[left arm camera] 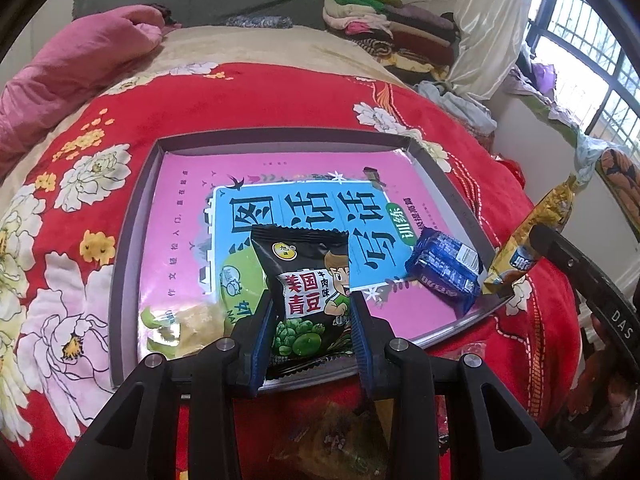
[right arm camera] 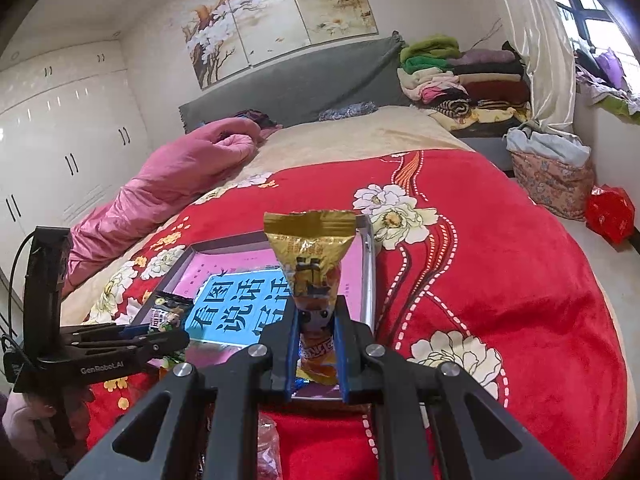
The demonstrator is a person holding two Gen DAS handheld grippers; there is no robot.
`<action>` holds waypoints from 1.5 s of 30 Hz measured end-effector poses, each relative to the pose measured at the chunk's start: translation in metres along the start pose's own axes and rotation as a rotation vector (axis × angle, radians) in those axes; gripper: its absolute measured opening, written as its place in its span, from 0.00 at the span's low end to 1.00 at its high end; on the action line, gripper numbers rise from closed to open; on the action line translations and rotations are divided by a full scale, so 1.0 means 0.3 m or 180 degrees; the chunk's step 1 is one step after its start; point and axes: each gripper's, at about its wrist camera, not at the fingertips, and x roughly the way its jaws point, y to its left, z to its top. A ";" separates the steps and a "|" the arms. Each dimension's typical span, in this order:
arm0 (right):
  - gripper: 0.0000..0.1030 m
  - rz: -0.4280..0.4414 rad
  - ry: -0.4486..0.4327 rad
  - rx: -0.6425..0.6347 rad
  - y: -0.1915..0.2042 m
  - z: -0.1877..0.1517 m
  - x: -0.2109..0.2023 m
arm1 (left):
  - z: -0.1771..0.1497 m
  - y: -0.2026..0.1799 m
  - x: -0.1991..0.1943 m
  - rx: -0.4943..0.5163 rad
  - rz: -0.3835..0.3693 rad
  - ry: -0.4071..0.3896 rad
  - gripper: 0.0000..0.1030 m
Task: Organize snacks
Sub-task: 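Carry both held bags up over the pink box tray with both tools, then lower both bags into the tray and open both tools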
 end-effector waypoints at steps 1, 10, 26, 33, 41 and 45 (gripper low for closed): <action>0.16 0.0005 0.0023 -0.0007 0.000 -0.001 0.007 | -0.001 0.000 0.003 0.0000 -0.0002 0.0006 0.36; 0.16 0.0003 0.0236 -0.0046 0.011 -0.022 0.075 | 0.000 -0.011 0.025 0.0020 -0.0021 0.0043 0.36; 0.16 0.0048 0.0439 -0.0102 0.025 -0.058 0.120 | 0.000 -0.020 0.049 0.0032 -0.0053 0.0101 0.36; 0.16 0.0035 0.0526 -0.0097 0.023 -0.074 0.142 | -0.005 -0.021 0.056 0.0020 -0.0058 0.0131 0.36; 0.22 0.0018 0.0580 -0.0048 0.012 -0.080 0.147 | -0.007 -0.022 0.058 0.0011 -0.0066 0.0141 0.36; 0.26 0.0007 0.0582 -0.0027 0.009 -0.078 0.145 | -0.008 -0.023 0.053 0.0008 -0.0071 0.0133 0.36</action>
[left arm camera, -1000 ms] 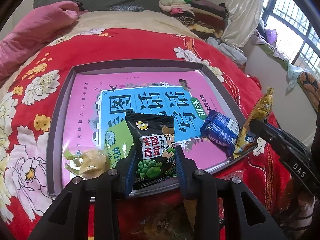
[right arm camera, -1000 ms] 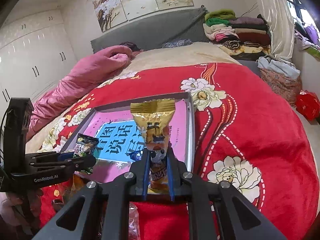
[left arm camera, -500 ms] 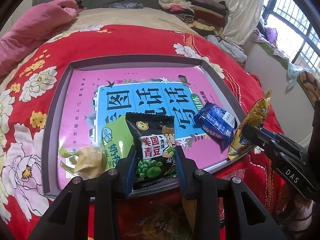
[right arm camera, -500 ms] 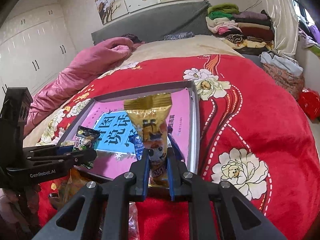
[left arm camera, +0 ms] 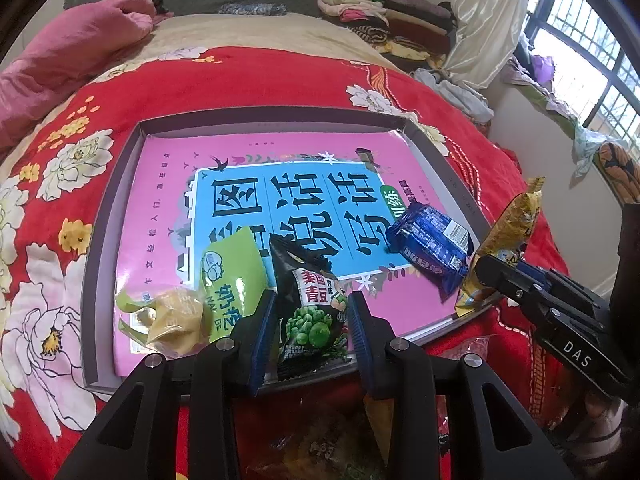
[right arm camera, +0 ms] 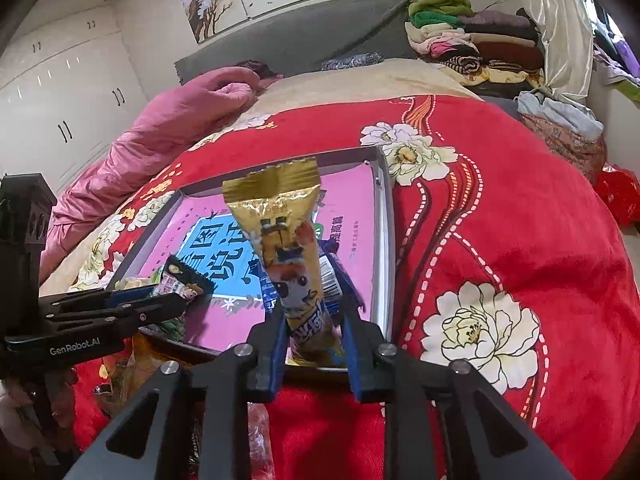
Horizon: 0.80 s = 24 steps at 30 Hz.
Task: Organize snacks
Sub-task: 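Lower both bags into the tray and open both tools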
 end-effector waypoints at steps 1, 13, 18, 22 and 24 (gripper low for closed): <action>0.28 0.0001 -0.0013 0.0012 -0.002 0.001 -0.003 | 0.000 0.001 -0.002 0.0003 0.0000 -0.0001 0.36; 0.31 -0.0102 -0.0133 0.0134 -0.039 0.012 -0.027 | 0.000 0.011 -0.014 -0.0032 -0.0001 -0.0006 0.36; 0.31 -0.0124 -0.0198 0.0137 -0.040 0.018 -0.041 | 0.004 0.017 -0.023 -0.0058 -0.0018 -0.0018 0.37; 0.31 -0.0121 -0.0204 0.0141 -0.042 0.020 -0.043 | 0.007 0.017 -0.032 -0.0058 -0.0026 -0.0037 0.40; 0.31 -0.0116 -0.0230 0.0133 -0.040 0.022 -0.049 | 0.008 0.016 -0.037 -0.0057 -0.0019 -0.0048 0.40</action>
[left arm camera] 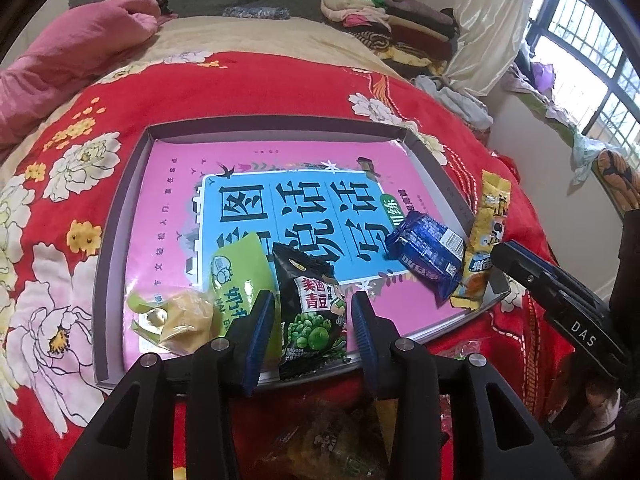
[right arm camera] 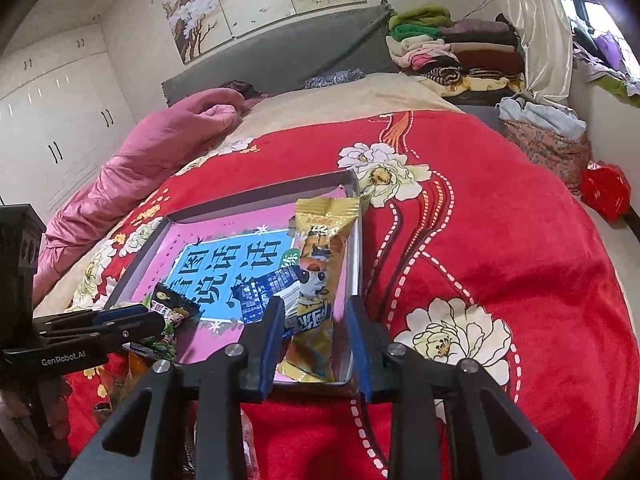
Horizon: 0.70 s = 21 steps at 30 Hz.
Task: Organize snacks
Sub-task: 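Lower both bags into the tray and open both tools, then withdraw both open tools from the tray back toward the snack pile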
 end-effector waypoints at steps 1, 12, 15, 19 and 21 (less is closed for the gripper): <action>0.31 0.0009 -0.0013 -0.0004 0.001 0.001 -0.003 | 0.001 0.001 -0.002 -0.0003 -0.0006 -0.0004 0.41; 0.37 0.0061 -0.0102 -0.0017 0.013 0.007 -0.034 | 0.007 0.005 -0.033 -0.0001 -0.0014 -0.0066 0.42; 0.39 0.0067 -0.0111 -0.0017 0.013 0.008 -0.039 | 0.009 0.010 -0.042 -0.0003 -0.0011 -0.0080 0.42; 0.40 0.0065 -0.0115 -0.0015 0.012 0.009 -0.040 | 0.011 0.022 -0.057 -0.0024 0.0004 -0.0109 0.42; 0.41 0.0069 -0.0118 -0.0011 0.013 0.009 -0.040 | 0.012 0.035 -0.068 -0.0041 0.0022 -0.0128 0.44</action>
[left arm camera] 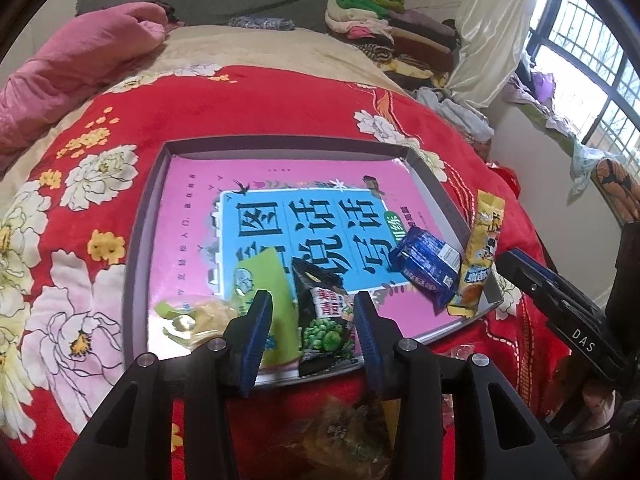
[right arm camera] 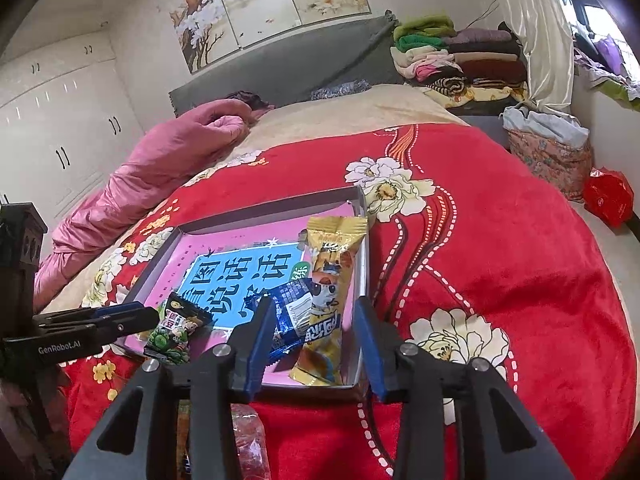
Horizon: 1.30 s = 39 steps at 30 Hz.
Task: Organize snacks
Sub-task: 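Withdraw both open tools from the tray back toward the snack pile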
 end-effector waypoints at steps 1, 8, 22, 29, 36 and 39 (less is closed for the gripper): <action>0.42 -0.0001 -0.0003 0.0001 0.000 0.000 0.000 | 0.001 0.006 -0.003 -0.0007 0.0014 -0.0004 0.44; 0.44 -0.0008 -0.0028 -0.0007 0.002 0.004 -0.008 | -0.002 0.049 -0.023 -0.0102 0.0044 -0.0017 0.47; 0.53 -0.0005 -0.0136 -0.0059 0.017 0.007 -0.041 | -0.012 0.072 -0.086 -0.0186 0.0014 -0.0066 0.67; 0.54 -0.0028 -0.0141 -0.0075 0.020 0.007 -0.046 | -0.018 0.083 -0.111 -0.0221 0.0040 -0.0088 0.71; 0.57 -0.0002 -0.0212 -0.0111 0.028 0.008 -0.066 | -0.026 0.081 -0.137 -0.0176 0.0050 -0.0142 0.76; 0.60 0.0028 -0.0267 -0.0155 0.041 0.009 -0.089 | -0.032 0.079 -0.152 -0.0142 0.0050 -0.0164 0.77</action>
